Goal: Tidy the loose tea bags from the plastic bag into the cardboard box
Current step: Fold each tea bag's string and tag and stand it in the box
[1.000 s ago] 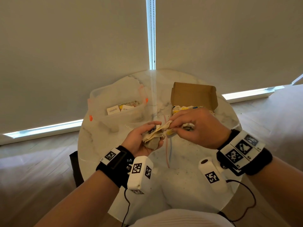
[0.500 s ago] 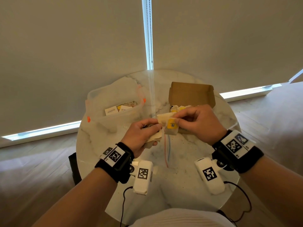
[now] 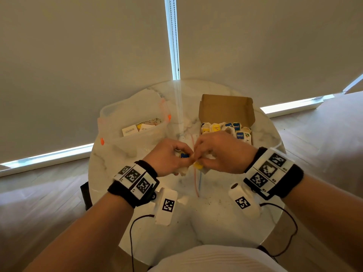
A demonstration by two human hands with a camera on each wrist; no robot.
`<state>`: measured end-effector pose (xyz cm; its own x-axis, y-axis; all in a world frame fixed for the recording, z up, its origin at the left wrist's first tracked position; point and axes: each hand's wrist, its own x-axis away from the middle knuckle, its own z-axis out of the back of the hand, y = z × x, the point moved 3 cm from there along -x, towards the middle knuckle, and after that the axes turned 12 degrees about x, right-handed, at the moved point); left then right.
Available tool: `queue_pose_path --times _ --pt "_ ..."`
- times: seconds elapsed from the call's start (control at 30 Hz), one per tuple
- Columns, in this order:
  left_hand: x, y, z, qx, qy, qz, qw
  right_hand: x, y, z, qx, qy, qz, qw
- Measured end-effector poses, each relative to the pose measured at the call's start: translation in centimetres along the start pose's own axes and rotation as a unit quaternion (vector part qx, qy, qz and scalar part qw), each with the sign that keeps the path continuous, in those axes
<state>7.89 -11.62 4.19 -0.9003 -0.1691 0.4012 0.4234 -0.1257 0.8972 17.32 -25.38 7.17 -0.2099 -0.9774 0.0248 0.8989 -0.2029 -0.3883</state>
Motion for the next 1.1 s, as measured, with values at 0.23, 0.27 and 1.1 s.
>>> queue_pose_path --times 0.23,0.27,1.1 --pt "0.2 -0.8 0.7 0.108 0.113 -0.001 0.988 0.5 3.7 -0.6 -0.081 0.082 -0.146 0.983" --pt "0.1 -1.0 0.8 0.118 0.124 0.003 0.985 0.7 4.9 -0.4 -0.098 0.090 -0.188 0.973" --pt "-2.0 -2.9 -0.6 0.250 0.134 0.073 0.956 1.3 22.5 -5.7 0.033 -0.022 -0.487 0.873"
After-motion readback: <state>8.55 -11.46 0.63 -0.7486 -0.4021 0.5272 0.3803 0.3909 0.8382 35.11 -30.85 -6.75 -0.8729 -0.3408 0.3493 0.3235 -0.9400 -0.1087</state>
